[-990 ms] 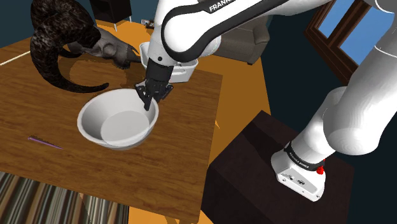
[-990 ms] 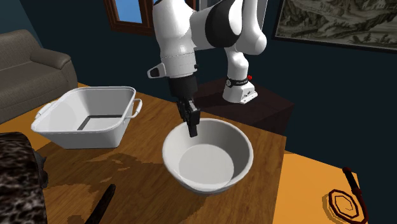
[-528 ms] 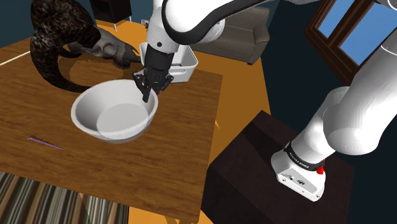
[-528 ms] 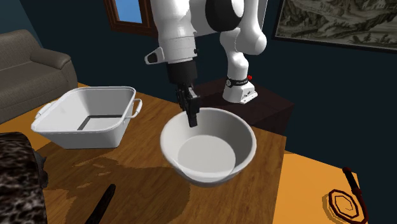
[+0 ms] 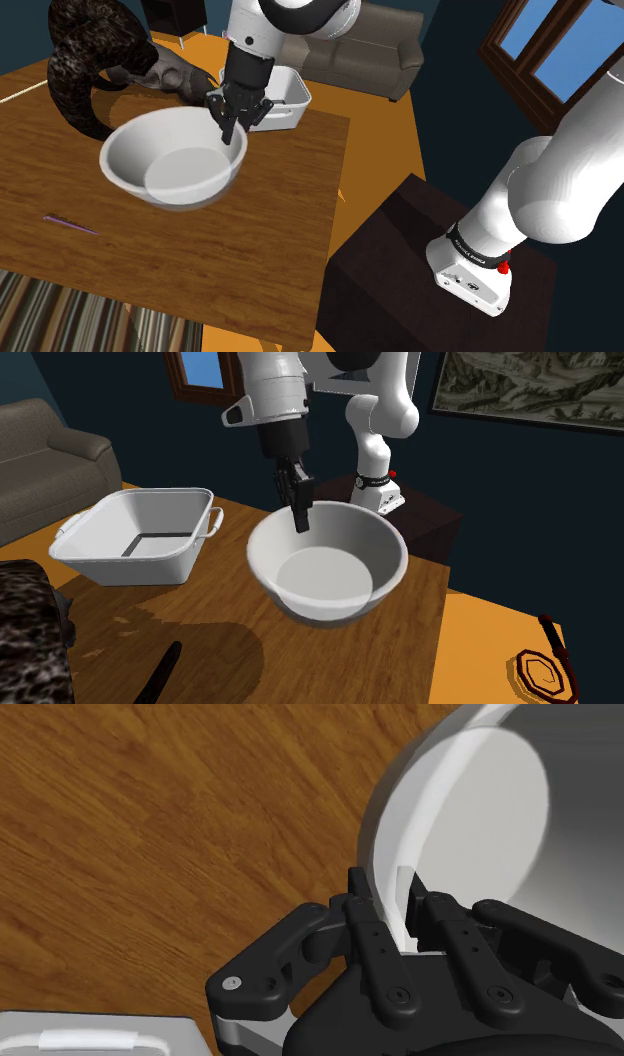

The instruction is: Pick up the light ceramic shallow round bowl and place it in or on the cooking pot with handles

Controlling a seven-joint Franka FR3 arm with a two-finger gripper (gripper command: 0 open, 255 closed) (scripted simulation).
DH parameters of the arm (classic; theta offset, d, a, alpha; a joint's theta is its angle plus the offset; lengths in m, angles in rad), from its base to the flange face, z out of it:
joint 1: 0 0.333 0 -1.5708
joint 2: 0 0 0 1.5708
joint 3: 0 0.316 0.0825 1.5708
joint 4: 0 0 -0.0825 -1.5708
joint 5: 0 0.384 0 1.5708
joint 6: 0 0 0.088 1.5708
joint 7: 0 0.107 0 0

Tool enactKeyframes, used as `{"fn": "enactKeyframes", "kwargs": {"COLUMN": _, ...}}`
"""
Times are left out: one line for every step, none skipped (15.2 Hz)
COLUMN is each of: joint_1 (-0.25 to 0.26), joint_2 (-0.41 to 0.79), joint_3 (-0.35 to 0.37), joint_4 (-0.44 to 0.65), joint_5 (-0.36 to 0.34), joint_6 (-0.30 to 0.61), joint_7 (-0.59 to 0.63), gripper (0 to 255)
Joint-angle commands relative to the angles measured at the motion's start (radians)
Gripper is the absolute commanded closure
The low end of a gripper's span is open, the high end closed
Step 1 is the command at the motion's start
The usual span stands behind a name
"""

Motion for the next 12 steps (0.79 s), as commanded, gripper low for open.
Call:
{"fn": "enactKeyframes", "kwargs": {"joint_1": 0.0, "joint_2": -0.011, "joint_3": 0.0, "joint_4": 0.015, "joint_5": -0.002, "joint_6": -0.023, "joint_7": 0.009, "gripper": 255}}
{"fn": "enactKeyframes", "kwargs": {"joint_1": 0.0, "joint_2": -0.015, "joint_3": 0.0, "joint_4": 0.024, "joint_5": -0.003, "joint_6": -0.035, "joint_7": 0.012, "gripper": 255}}
{"fn": "enactKeyframes", "kwargs": {"joint_1": -0.001, "joint_2": -0.018, "joint_3": -0.001, "joint_4": 0.033, "joint_5": -0.005, "joint_6": -0.048, "joint_7": 0.016, "gripper": 255}}
{"fn": "enactKeyframes", "kwargs": {"joint_1": -0.002, "joint_2": -0.022, "joint_3": -0.002, "joint_4": 0.042, "joint_5": -0.006, "joint_6": -0.06, "joint_7": 0.019, "gripper": 255}}
{"fn": "enactKeyframes", "kwargs": {"joint_1": -0.002, "joint_2": -0.025, "joint_3": -0.002, "joint_4": 0.052, "joint_5": -0.007, "joint_6": -0.073, "joint_7": 0.022, "gripper": 255}}
{"fn": "enactKeyframes", "kwargs": {"joint_1": -0.003, "joint_2": -0.029, "joint_3": -0.003, "joint_4": 0.062, "joint_5": -0.008, "joint_6": -0.086, "joint_7": 0.026, "gripper": 255}}
{"fn": "enactKeyframes", "kwargs": {"joint_1": -0.003, "joint_2": -0.032, "joint_3": -0.003, "joint_4": 0.072, "joint_5": -0.01, "joint_6": -0.098, "joint_7": 0.029, "gripper": 255}}
{"fn": "enactKeyframes", "kwargs": {"joint_1": -0.004, "joint_2": -0.034, "joint_3": -0.004, "joint_4": 0.082, "joint_5": -0.011, "joint_6": -0.111, "joint_7": 0.033, "gripper": 255}}
{"fn": "enactKeyframes", "kwargs": {"joint_1": -0.004, "joint_2": -0.037, "joint_3": -0.004, "joint_4": 0.092, "joint_5": -0.012, "joint_6": -0.123, "joint_7": 0.036, "gripper": 255}}
{"fn": "enactKeyframes", "kwargs": {"joint_1": -0.005, "joint_2": -0.039, "joint_3": -0.005, "joint_4": 0.103, "joint_5": -0.014, "joint_6": -0.136, "joint_7": 0.039, "gripper": 255}}
{"fn": "enactKeyframes", "kwargs": {"joint_1": -0.005, "joint_2": -0.041, "joint_3": -0.005, "joint_4": 0.11, "joint_5": -0.015, "joint_6": -0.145, "joint_7": 0.042, "gripper": 255}}
{"fn": "enactKeyframes", "kwargs": {"joint_1": -0.017, "joint_2": -0.038, "joint_3": -0.017, "joint_4": 0.116, "joint_5": -0.013, "joint_6": -0.155, "joint_7": 0.019, "gripper": 255}}
